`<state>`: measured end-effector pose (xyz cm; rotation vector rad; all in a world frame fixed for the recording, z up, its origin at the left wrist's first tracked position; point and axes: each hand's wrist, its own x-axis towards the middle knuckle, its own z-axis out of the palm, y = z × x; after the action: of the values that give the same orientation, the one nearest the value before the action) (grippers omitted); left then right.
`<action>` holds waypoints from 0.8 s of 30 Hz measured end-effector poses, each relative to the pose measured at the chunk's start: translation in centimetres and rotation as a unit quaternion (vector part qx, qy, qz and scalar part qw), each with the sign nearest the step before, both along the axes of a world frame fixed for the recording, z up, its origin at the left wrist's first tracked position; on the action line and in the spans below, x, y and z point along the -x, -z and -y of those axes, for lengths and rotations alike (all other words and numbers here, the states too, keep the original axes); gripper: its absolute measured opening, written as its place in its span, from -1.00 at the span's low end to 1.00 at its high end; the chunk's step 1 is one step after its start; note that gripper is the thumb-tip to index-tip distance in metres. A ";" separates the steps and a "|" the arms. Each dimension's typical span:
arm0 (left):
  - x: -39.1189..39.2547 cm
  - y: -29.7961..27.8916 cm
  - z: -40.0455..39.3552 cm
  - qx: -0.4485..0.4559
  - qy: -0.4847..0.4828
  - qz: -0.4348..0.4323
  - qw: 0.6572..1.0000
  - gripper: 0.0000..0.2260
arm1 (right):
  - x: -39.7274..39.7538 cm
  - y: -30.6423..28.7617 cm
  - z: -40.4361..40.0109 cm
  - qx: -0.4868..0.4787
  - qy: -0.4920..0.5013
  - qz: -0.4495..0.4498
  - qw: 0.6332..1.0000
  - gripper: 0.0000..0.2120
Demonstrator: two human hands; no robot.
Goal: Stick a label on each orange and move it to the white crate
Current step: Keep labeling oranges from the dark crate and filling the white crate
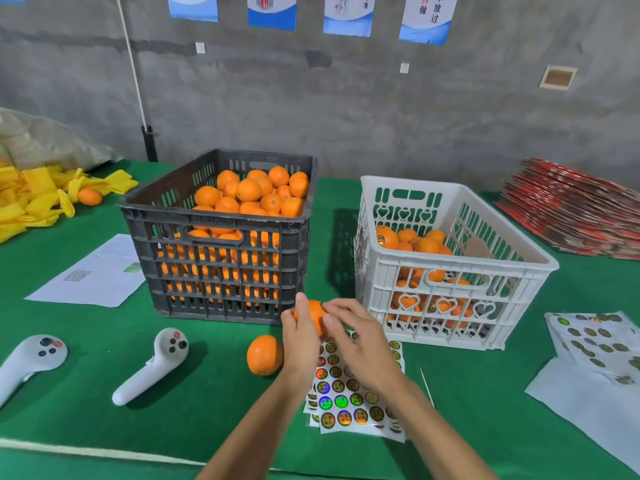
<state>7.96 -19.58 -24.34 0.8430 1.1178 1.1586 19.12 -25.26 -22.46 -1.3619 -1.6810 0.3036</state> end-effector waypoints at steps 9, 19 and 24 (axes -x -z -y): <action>2.0 -5.9 -0.7 -0.167 0.116 -0.089 0.975 -0.62 | -3.3 -7.3 -1.5 -0.129 0.132 0.240 0.953 -0.44; 9.1 -1.9 -1.7 -0.035 0.267 -0.589 0.762 -0.57 | -10.3 -11.4 -2.8 -0.069 0.311 0.210 0.924 -0.48; 10.0 -1.2 -1.4 -0.055 0.258 -0.536 0.802 -0.54 | -10.8 -9.7 -2.6 -0.107 0.278 0.227 0.927 -0.69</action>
<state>-2.02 -18.21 -23.13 1.8762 1.5507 0.1963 29.95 -22.63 -12.76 -1.7527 -1.5364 -0.5463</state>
